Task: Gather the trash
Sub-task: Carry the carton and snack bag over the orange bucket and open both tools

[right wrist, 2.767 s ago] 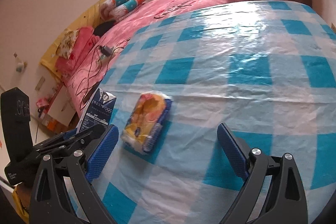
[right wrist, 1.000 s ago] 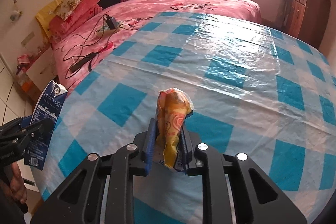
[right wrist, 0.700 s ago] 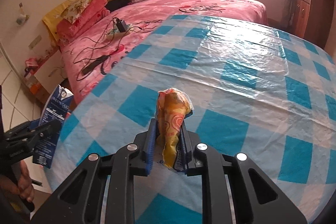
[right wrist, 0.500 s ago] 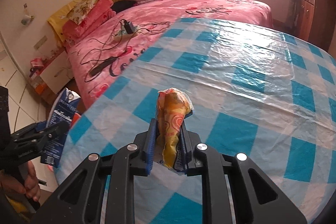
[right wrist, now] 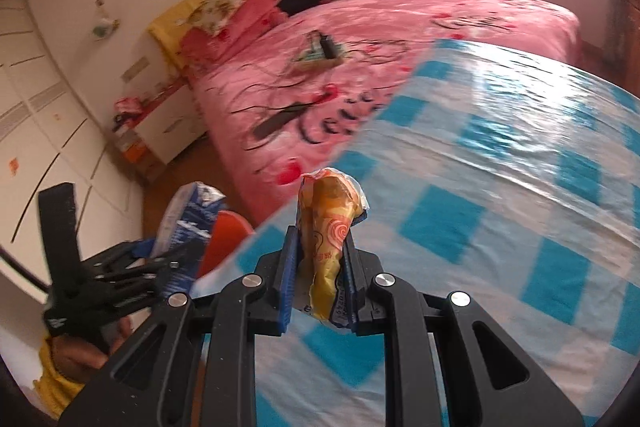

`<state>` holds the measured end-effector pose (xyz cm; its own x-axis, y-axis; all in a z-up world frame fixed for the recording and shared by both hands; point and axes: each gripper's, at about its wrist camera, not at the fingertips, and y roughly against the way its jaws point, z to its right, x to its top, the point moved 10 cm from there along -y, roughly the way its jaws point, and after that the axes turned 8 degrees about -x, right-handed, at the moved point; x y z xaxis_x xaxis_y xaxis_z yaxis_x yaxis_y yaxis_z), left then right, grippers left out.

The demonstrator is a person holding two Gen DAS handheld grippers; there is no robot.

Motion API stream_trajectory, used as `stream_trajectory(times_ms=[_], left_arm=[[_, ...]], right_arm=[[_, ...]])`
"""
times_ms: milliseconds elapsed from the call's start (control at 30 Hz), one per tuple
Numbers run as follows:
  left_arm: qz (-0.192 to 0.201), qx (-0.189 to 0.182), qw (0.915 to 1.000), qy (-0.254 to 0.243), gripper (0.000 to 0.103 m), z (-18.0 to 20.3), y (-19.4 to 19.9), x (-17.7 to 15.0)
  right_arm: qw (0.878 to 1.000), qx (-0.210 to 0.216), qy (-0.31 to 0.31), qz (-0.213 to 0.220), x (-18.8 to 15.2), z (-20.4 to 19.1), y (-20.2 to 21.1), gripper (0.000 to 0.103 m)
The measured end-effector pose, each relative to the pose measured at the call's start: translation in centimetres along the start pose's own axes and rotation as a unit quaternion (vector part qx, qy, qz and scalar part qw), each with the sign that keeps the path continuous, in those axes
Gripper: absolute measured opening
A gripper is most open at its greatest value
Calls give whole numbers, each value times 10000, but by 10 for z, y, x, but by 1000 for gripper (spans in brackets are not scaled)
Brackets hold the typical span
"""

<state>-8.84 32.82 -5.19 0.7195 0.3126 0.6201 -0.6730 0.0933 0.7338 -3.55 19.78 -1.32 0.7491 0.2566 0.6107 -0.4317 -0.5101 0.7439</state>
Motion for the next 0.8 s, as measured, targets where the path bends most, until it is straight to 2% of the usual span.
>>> stream_trajectory(times_ms=[333,600,800], left_arm=[[-70,450,9985,315,64,-52,4,-19],[-260,734,9953,581,64,-89,-4,-40],[-393,886,9930,675,64,-103,-12,-51]], right_arm=[[9963,497,638,-285,-1,-81,-29,21],[9893,806,1068,-588,-16,-132,-58,21],[9861,875,1234,-691,-28,-149,-73,22]])
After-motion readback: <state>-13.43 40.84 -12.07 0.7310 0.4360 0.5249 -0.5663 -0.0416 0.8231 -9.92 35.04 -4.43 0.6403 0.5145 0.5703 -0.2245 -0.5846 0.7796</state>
